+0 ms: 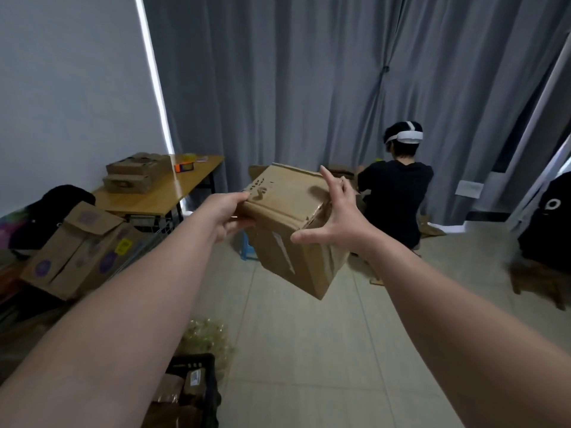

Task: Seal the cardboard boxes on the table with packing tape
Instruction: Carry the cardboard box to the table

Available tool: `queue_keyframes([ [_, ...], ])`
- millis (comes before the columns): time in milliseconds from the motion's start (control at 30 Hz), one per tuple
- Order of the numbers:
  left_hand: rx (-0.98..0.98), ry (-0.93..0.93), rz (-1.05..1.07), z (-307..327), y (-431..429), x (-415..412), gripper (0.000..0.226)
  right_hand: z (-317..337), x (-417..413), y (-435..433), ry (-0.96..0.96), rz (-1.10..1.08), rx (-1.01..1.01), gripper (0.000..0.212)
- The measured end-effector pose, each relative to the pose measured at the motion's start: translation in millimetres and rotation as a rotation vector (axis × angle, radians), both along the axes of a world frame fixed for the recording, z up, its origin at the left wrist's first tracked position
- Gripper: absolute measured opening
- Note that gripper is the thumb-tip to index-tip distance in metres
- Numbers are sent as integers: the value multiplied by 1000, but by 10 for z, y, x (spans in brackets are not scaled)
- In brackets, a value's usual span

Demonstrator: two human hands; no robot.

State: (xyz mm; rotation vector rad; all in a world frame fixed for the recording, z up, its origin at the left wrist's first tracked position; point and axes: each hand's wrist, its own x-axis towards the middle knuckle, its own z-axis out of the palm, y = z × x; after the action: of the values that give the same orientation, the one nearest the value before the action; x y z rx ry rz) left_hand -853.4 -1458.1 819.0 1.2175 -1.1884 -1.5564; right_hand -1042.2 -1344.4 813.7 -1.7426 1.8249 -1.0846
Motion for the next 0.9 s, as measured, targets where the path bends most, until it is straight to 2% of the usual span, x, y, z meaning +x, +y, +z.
queue_keyframes([
  [100,37,5,41,-80,-370,-187,30,-70,-217,-429,68,9,23,133],
  [267,27,-51,80,-192,-971,-540,20,-254,-663,-1245,41,-6,1,106],
  [333,-47,-186,62,-228,-1258,-731,34,-333,-911,-1644,-22,-22,-13,103],
  [433,-322,-481,50,-307,-1778,-1085,61,-451,-1340,-2275,-146,-15,-22,105],
  [533,-502,-630,109,-341,-2290,-1436,76,-489,-1717,-2886,-240,4,-2,104],
  [733,-601,-939,82,-280,-3096,-1890,96,-332,-2271,-3943,-305,67,8,102],
  [900,-574,-1043,49,-216,-3543,-2040,106,-326,-2369,-4654,-525,64,89,100],
])
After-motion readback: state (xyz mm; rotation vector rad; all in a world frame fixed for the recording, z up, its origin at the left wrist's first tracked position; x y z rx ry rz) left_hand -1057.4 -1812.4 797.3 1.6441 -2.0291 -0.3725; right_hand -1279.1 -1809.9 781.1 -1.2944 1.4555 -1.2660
